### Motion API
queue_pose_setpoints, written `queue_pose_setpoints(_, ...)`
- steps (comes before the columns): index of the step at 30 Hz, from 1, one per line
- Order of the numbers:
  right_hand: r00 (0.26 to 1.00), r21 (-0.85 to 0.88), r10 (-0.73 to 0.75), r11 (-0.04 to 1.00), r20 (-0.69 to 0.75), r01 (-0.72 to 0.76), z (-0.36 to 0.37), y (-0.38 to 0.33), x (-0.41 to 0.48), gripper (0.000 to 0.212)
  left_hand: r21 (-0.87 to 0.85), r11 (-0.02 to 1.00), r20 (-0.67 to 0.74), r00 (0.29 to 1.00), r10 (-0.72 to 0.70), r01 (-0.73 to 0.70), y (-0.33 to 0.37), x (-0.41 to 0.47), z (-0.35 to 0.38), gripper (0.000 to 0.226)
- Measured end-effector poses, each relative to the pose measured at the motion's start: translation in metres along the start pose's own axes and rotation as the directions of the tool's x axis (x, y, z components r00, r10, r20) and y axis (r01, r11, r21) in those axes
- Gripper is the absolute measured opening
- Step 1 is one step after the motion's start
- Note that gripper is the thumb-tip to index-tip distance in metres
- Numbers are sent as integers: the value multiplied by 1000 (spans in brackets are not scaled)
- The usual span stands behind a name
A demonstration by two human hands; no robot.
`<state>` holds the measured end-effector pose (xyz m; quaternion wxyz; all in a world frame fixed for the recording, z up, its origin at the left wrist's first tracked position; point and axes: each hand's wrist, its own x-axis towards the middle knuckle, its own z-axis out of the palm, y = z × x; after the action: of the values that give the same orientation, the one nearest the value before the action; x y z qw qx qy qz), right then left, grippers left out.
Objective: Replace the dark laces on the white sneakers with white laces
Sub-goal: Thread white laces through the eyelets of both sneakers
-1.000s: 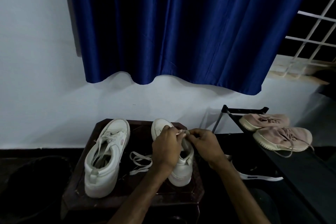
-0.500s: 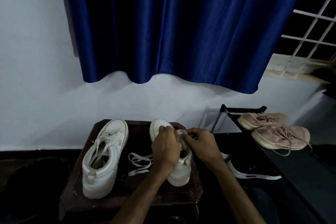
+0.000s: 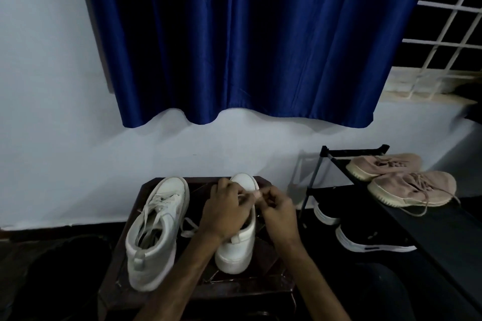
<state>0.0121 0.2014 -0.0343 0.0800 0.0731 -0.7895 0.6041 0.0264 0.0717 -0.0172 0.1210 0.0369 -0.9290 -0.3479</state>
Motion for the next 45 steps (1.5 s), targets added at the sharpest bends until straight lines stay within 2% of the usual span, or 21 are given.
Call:
queue_pose_setpoints(3,991,59,100,994,-87,-95,9,10,-9,14,57,997,-10,998,60,-60,-7,-5,3,35)
queue_pose_setpoints(6,948,489,316,834,-43,-256,-8,13,-25,19,15,995,-70,993,97,-96,-14,-5,7,27)
queue_pose_setpoints(7,939,542,344,789,0,-289,-19,17,-30,19,-18,995,-71,993,97,-99,-16,-4,9,28)
queue_pose_setpoints(8,938,505,345,803,41,-318,-31,22,-33,19,-58,994,-65,994,93,-97,-18,-4,10,31)
queue_pose_setpoints(10,965,212,253,942,70,-262,-50,33,-30,16,-136,987,-49,995,82,-88,-21,-5,11,39)
queue_pose_setpoints(12,994,-47,88,995,61,-85,-57,37,-19,9,-181,979,-42,995,86,-93,-20,-5,10,41)
queue_pose_setpoints(14,995,-178,-92,979,37,97,-49,25,-8,6,-196,976,-30,995,91,-95,-20,-4,10,44)
queue_pose_setpoints(17,966,-161,-221,957,134,242,-26,6,-1,11,-186,978,-14,995,95,-96,-20,-5,10,39)
queue_pose_setpoints(19,959,-140,-256,952,125,272,-13,4,-3,10,-188,976,-26,994,104,-107,-20,-6,10,41)
queue_pose_setpoints(21,963,-106,-240,962,123,253,-14,9,-3,17,-177,977,-44,993,110,-116,-20,-6,10,49)
queue_pose_setpoints(23,950,-180,-161,960,266,213,-35,17,-1,20,-153,981,-61,992,110,-118,-21,-5,11,48)
queue_pose_setpoints(26,795,-466,102,851,598,241,-85,30,5,19,-116,984,-75,989,124,-133,-22,-5,11,45)
queue_pose_setpoints(27,775,-538,176,808,607,239,-97,34,6,21,-101,986,-75,989,126,-133,-21,-5,12,44)
queue_pose_setpoints(29,851,-619,155,752,501,228,-100,33,9,16,-86,988,-85,989,124,-131,-21,-6,11,42)
queue_pose_setpoints(31,943,-485,-43,850,330,208,-77,21,10,11,-84,987,-101,986,129,-138,-20,-5,11,44)
queue_pose_setpoints(33,953,-181,-184,956,243,231,-46,4,8,11,-69,987,-109,985,135,-143,-20,-6,11,47)
queue_pose_setpoints(35,944,-40,-254,963,209,268,-26,-7,4,5,-55,989,-104,986,134,-140,-17,-8,10,49)
queue_pose_setpoints(37,952,-76,-256,959,166,272,-21,-1,2,8,-23,991,-111,985,131,-134,-15,-10,8,52)
queue_pose_setpoints(39,964,-320,-125,927,234,198,-33,20,5,11,29,991,-132,982,132,-129,-14,-10,7,52)
queue_pose_setpoints(41,953,-549,35,824,302,144,-51,40,4,15,31,993,-137,983,119,-115,-13,-10,7,49)
queue_pose_setpoints(45,973,-228,-85,964,213,134,-49,25,6,15,-3,995,-128,987,99,-101,-12,-11,8,39)
